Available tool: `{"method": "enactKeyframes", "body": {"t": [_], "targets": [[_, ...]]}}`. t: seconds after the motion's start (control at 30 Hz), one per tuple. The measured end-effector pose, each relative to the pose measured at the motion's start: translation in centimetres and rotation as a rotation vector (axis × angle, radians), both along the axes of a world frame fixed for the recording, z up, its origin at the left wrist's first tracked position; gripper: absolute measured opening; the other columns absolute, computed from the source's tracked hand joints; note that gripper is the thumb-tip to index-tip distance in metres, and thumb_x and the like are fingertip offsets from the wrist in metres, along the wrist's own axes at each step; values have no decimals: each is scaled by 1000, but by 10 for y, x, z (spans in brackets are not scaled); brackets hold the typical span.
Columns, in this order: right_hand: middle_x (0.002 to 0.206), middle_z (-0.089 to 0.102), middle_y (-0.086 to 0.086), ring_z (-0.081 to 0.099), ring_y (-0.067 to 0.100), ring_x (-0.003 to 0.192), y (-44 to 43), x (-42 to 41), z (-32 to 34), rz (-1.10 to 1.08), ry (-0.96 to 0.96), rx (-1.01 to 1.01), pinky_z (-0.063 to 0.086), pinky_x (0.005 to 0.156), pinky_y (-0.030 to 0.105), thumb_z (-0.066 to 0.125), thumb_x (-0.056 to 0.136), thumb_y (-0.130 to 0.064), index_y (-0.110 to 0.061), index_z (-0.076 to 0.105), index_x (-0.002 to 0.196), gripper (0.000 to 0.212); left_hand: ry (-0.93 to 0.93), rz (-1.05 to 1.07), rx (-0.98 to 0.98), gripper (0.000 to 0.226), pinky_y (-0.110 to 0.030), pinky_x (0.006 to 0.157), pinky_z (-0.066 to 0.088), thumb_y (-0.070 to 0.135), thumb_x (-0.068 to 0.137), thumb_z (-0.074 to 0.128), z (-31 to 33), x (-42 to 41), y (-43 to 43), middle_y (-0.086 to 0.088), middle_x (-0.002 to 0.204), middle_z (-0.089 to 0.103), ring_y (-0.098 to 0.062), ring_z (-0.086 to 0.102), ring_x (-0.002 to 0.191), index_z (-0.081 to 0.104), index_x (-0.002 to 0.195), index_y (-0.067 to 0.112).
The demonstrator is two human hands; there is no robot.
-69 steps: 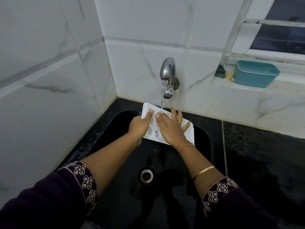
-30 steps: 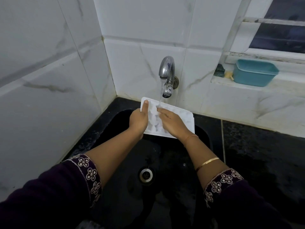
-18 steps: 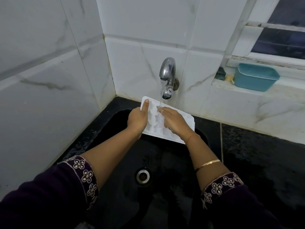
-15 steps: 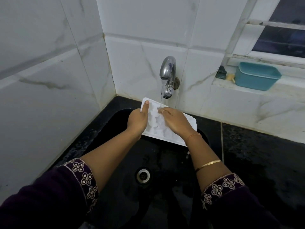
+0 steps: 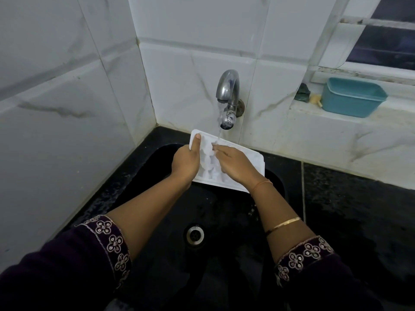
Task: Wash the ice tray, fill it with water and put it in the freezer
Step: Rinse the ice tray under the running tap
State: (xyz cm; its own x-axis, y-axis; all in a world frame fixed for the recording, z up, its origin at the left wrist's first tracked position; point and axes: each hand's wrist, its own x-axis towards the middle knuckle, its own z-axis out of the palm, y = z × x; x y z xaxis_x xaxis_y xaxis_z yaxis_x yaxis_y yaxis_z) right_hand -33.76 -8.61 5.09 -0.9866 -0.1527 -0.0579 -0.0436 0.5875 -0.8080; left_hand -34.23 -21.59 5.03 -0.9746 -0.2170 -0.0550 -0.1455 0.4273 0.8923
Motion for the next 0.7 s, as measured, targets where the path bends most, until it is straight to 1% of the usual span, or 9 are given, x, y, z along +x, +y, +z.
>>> {"method": "enactKeyframes", "body": {"t": [0.07,0.17,0.23,0.33,0.4,0.43,0.5,0.57,0.7], "targets": [[141,50,-4,48,11,105,5,0,-3,13,-23,-27,39,105,39,32,98,-22,-20,53,131,40,4,-2,1,58,-27,56,34,55,97,30,0,-1,-2,0,67,50,-14,47,63,50,66,10],[134,56,-7,51,15,118,8,-1,-2,-49,27,124,39,105,40,29,97,-29,-26,60,122,40,-13,-5,2,55,-26,56,35,55,97,30,-3,1,2,2,69,51,-12,47,63,49,65,14],[130,59,-2,51,20,120,6,0,0,-73,53,173,40,103,41,29,97,-29,-20,61,118,40,-24,-6,9,55,-26,55,34,54,97,30,-3,3,6,1,68,49,-12,46,63,47,64,14],[140,51,-3,51,19,120,2,2,-1,-6,4,40,39,106,39,32,98,-22,-17,55,129,39,-40,16,27,56,-25,55,33,54,97,30,-1,2,4,1,67,49,-14,47,64,47,64,12],[144,47,-5,51,16,109,4,3,-3,26,-36,-36,39,104,37,33,98,-21,-20,51,134,40,-41,27,36,57,-25,55,34,55,97,30,-1,0,0,1,69,50,-13,47,64,50,67,11],[142,49,-6,52,16,108,6,3,-2,24,-34,-11,39,103,37,33,98,-22,-22,53,132,40,-41,24,33,58,-25,55,35,56,97,30,-2,0,-1,1,70,51,-13,48,65,53,70,9],[133,57,-6,53,17,115,7,2,-1,-23,10,123,41,103,39,32,97,-27,-24,61,120,38,-49,15,29,59,-26,58,36,57,96,30,-6,2,-1,0,72,52,-13,49,67,56,79,7],[125,62,-3,54,21,117,4,3,2,-63,52,232,43,100,41,31,97,-31,-22,63,114,38,-67,15,42,58,-26,58,36,56,96,29,-8,5,1,0,71,51,-13,48,67,55,77,8],[139,52,-7,48,16,125,1,7,-2,12,32,134,36,107,32,31,98,-23,-22,55,129,39,-78,43,74,54,-27,61,38,56,97,29,-6,4,-1,1,72,52,-11,49,66,51,69,14]]}}
